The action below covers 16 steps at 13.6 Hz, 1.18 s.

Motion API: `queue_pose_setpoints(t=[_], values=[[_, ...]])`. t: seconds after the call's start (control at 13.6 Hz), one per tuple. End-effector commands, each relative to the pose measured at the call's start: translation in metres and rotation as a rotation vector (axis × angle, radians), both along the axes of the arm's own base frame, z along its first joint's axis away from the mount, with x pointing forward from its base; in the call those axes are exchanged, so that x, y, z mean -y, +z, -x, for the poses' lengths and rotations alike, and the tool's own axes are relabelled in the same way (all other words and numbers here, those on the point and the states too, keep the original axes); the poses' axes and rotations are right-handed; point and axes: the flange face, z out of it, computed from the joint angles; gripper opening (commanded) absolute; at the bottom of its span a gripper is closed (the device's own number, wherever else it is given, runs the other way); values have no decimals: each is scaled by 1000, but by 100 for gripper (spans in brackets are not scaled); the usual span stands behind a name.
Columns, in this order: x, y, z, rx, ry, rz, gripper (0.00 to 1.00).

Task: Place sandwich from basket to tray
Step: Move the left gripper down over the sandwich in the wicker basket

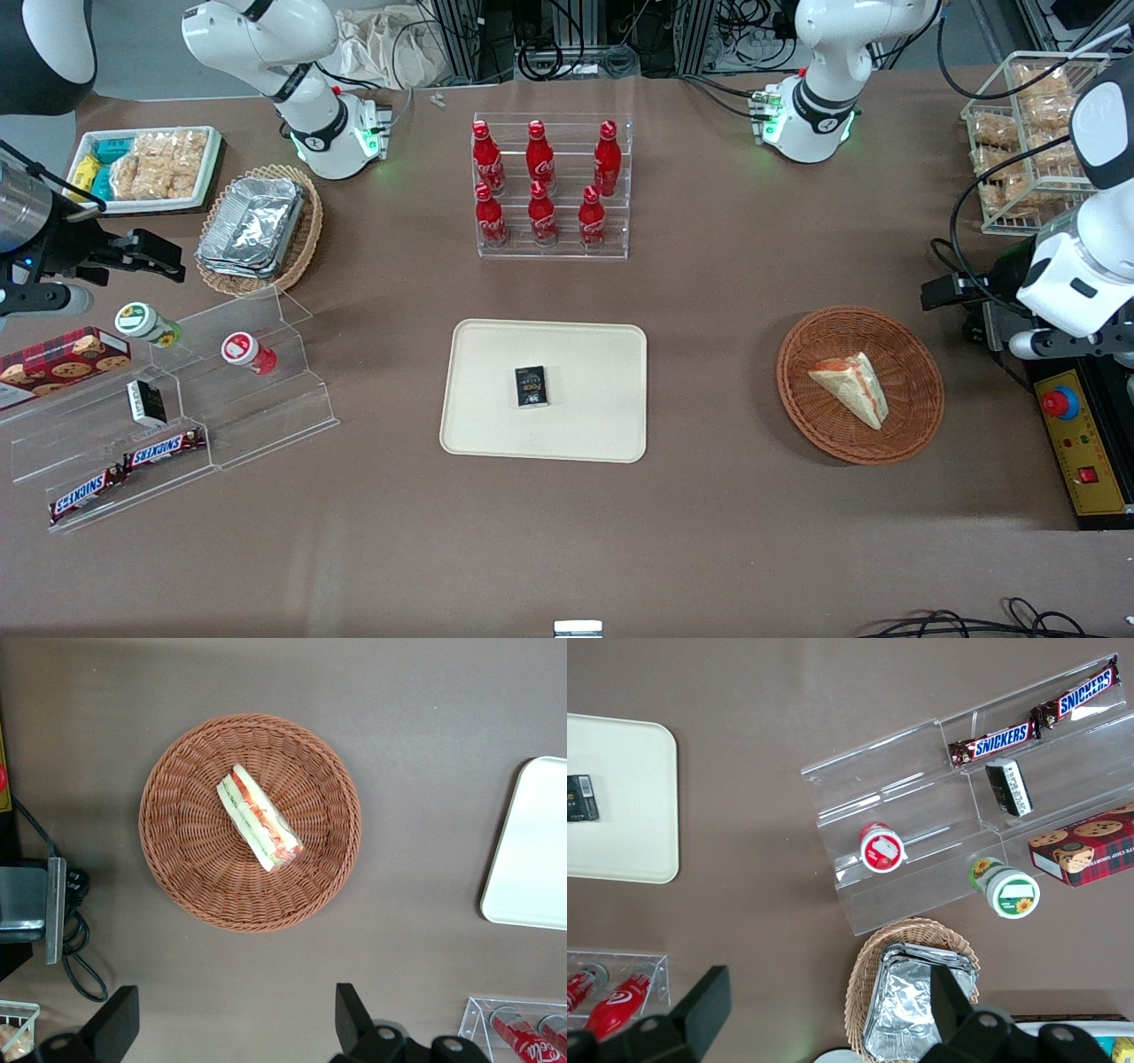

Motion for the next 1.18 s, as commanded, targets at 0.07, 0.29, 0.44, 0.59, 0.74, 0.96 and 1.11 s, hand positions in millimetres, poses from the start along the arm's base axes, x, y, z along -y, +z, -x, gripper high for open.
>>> queue_pose_setpoints(t=[0.07,0.29,0.44,0.59,0.74,0.96,1.11], values=[[0,0,-6,-17,-18,16,99],[1,-20,-7,-47,-18,23,99],[0,-59,-9,-41,38,18,99],[1,-102,-14,61,267,7,99],[1,-136,-19,124,476,23,99],[-2,-183,-28,69,669,31,99],[-4,-210,-30,40,718,33,99]])
